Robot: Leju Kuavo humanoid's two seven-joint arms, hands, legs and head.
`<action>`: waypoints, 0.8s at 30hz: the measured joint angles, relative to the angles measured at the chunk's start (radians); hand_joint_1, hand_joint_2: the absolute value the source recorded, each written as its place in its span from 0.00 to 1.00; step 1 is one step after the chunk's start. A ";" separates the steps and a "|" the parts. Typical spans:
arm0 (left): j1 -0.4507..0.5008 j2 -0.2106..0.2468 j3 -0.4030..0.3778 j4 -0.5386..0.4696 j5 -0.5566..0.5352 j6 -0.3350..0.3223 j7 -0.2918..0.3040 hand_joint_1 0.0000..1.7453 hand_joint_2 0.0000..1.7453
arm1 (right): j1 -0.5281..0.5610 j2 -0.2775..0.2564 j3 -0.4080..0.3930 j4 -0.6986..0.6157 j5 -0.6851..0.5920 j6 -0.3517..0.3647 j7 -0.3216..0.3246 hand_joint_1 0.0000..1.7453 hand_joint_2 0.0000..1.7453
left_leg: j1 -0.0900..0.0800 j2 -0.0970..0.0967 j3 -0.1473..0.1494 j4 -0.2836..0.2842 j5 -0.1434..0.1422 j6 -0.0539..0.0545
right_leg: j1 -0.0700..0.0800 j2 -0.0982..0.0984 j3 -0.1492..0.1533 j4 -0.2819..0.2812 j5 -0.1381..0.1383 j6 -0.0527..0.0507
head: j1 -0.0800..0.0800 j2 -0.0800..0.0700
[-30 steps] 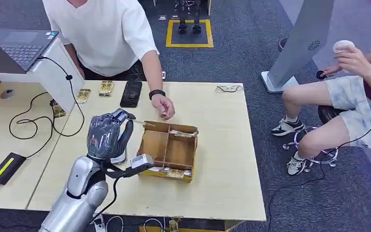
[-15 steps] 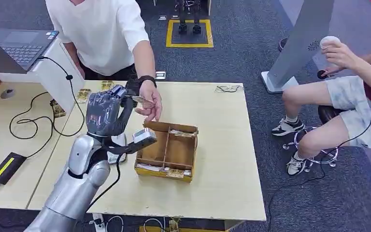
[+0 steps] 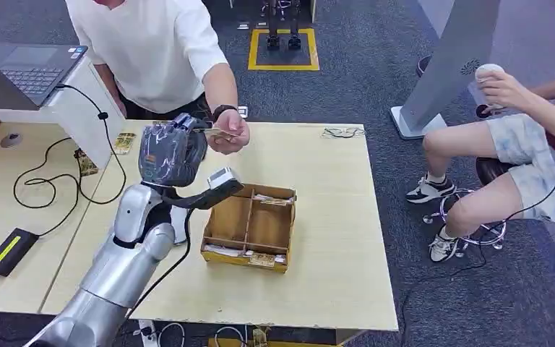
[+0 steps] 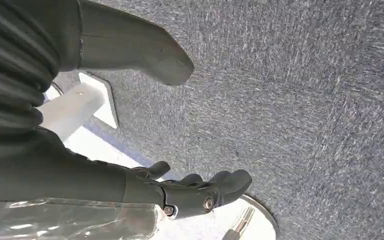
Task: Pass the card to the sensor for recognition and then transmit it.
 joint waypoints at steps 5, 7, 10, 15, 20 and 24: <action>-0.001 -0.001 0.000 0.023 0.005 0.000 -0.005 1.00 1.00 | 0.000 -0.003 0.005 0.007 0.000 -0.001 0.001 0.00 1.00 | 0.000 0.000 0.000 0.000 0.000 0.000 | 0.000 0.000 0.000 0.000 0.000 0.000 | 0.000 0.000; 0.002 -0.001 0.000 0.030 0.007 -0.007 -0.006 0.00 1.00 | 0.000 -0.004 0.006 0.007 0.000 -0.001 0.004 0.00 1.00 | 0.000 0.000 0.000 0.000 0.000 0.000 | 0.000 0.000 0.000 0.000 0.000 0.000 | 0.000 0.000; 0.008 0.000 -0.001 0.038 0.010 -0.027 -0.018 0.00 1.00 | 0.000 -0.005 0.007 0.008 0.000 -0.001 0.007 0.00 1.00 | 0.000 0.000 0.000 0.000 0.000 0.000 | 0.000 0.000 0.000 0.000 0.000 0.000 | 0.000 0.000; 0.023 0.000 -0.003 0.039 0.010 -0.032 -0.021 0.00 1.00 | 0.000 -0.006 0.008 0.007 0.000 -0.001 0.009 0.00 1.00 | 0.000 0.000 0.000 0.000 0.000 0.000 | 0.000 0.000 0.000 0.000 0.000 0.000 | 0.000 0.000; 0.026 0.000 -0.003 0.040 0.008 -0.034 -0.021 0.00 1.00 | 0.000 -0.006 0.009 0.008 0.000 -0.001 0.009 0.00 1.00 | 0.000 0.000 0.000 0.000 0.000 0.000 | 0.000 0.000 0.000 0.000 0.000 0.000 | 0.000 0.000; 0.034 0.001 -0.008 0.040 -0.005 -0.052 -0.024 0.00 1.00 | 0.000 -0.006 0.010 0.007 0.000 -0.001 0.011 0.00 1.00 | 0.000 0.000 0.000 0.000 0.000 0.000 | 0.000 0.000 0.000 0.000 0.000 0.000 | 0.000 0.000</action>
